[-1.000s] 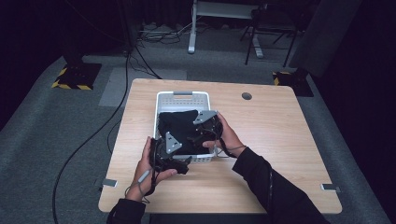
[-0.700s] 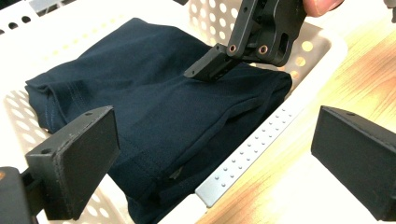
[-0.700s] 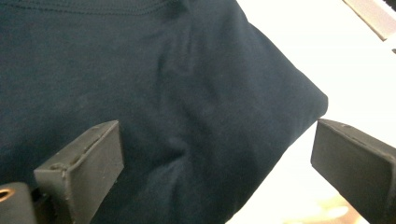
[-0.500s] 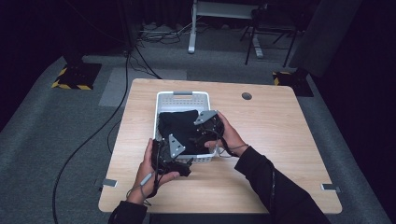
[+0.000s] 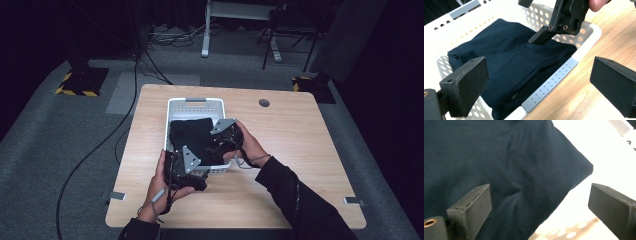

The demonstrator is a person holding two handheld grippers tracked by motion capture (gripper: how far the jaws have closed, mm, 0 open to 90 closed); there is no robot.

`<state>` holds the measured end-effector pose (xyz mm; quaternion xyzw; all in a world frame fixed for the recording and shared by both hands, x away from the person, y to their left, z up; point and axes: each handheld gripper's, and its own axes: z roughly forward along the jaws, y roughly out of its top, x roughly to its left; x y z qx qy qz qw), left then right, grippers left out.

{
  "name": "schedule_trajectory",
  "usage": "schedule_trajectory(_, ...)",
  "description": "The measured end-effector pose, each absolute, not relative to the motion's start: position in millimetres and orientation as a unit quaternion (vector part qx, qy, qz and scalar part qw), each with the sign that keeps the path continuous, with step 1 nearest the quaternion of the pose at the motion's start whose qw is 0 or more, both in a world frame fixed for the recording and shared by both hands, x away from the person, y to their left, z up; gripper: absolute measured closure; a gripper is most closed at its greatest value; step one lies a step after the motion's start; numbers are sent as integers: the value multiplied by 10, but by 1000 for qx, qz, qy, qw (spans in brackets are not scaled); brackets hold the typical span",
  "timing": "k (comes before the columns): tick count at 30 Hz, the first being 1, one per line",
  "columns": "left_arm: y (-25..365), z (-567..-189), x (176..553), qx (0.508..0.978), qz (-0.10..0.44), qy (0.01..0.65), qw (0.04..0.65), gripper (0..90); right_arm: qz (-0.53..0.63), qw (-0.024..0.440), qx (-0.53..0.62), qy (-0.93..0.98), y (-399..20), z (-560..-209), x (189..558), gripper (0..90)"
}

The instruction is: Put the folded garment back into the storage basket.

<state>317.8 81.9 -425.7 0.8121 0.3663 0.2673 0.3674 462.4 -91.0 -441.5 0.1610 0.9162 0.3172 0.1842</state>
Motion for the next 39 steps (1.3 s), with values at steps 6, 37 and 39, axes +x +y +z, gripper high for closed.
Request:
schedule_trajectory(6, 783, -4233, 3141, 814, 272, 359, 367, 17, 316, 185, 148, 919, -943, -4344, 4545, 45)
schedule_trajectory(37, 457, -4093, 2858, 823, 288, 297, 390, 17, 319, 220, 107, 916, -1265, -4051, 4161, 42)
schedule_trajectory(39, 430, -4095, 2845, 824, 286, 293, 391, 16, 320, 220, 105, 916, -1294, -4044, 4136, 41)
